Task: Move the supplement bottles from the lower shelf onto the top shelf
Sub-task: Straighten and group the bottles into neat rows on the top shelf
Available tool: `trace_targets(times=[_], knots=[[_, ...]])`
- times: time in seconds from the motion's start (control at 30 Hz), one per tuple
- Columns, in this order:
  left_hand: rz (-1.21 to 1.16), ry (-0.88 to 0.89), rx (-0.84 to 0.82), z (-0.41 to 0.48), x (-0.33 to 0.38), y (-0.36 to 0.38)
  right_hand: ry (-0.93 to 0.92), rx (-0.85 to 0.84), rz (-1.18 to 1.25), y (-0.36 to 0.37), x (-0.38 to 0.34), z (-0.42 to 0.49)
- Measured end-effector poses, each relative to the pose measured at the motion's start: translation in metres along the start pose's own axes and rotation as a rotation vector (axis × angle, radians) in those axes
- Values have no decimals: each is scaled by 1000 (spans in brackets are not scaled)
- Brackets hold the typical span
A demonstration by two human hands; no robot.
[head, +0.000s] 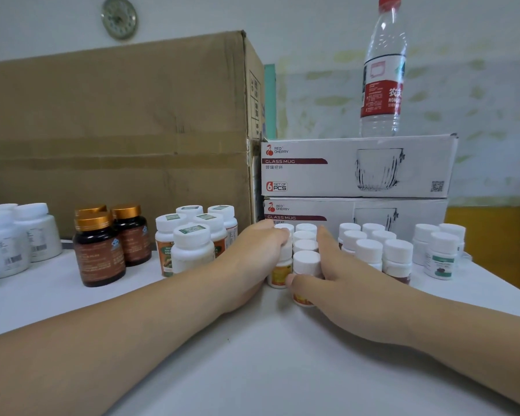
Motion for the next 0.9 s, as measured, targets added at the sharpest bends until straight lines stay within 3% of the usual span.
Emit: trace_targets(times=[0.37,0.9], knots=[[-137,-70,-30,3,0,1,31,-20,181,-3,-3,4],[-159,-117,-36,-13,10,4,133,42,312,4,5,19]])
Point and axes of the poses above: each hand's wrist, its own z-axis towards the middle knuckle, its own y-axis out of the palm, x = y × z, the point moved 3 cm from there along z, towards the middle knuckle
